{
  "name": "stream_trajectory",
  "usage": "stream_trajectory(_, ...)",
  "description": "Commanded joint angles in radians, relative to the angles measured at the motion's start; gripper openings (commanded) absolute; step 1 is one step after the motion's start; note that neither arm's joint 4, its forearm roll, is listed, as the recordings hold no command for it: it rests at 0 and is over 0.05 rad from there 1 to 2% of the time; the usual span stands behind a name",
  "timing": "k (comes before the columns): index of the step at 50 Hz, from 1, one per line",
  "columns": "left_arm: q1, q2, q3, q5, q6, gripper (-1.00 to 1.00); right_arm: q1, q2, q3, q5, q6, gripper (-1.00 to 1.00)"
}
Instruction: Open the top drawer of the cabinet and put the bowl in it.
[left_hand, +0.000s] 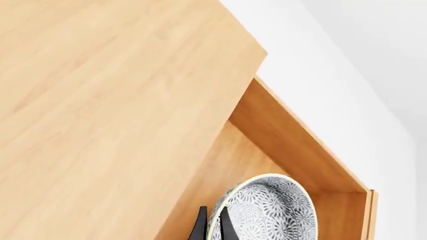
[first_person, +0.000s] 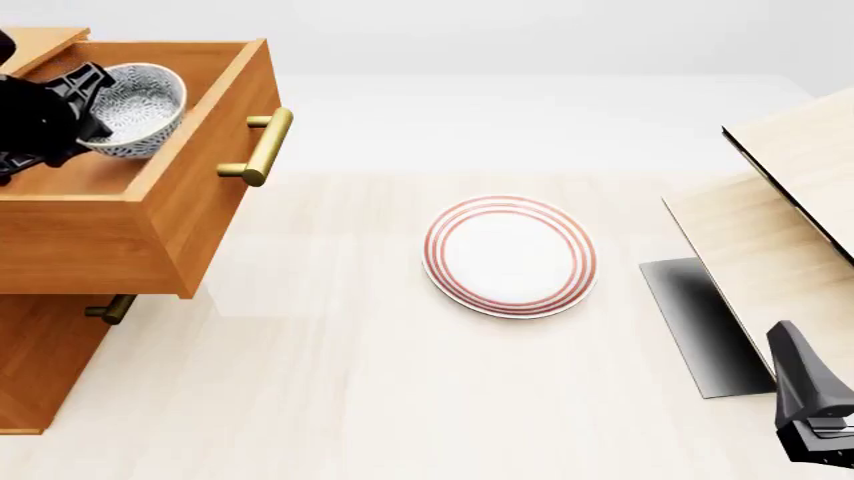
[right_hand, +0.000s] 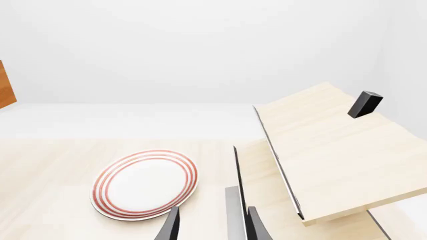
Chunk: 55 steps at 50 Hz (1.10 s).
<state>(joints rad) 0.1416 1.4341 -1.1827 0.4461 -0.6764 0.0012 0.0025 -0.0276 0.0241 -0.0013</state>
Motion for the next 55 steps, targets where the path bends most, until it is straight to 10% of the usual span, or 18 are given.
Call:
stream_trajectory(1, 0.002, 0.019, 0.004, -0.016, 0.007, -1.0, 0.0, 0.001, 0.007, -0.008, 0.0, 1.0)
stream_trajectory(11, -0.008, 0.017, 0.009, -0.021, 0.0, -1.0, 0.0, 0.001, 0.007, -0.008, 0.0, 1.0)
stream_trajectory(12, -0.011, 0.016, 0.011, -0.021, -0.003, 1.0, 0.0, 0.001, 0.007, -0.008, 0.0, 1.0)
stream_trajectory(55, -0.007, -0.096, -0.038, 0.133, 0.039, 1.0, 0.0, 0.001, 0.007, -0.008, 0.0, 1.0)
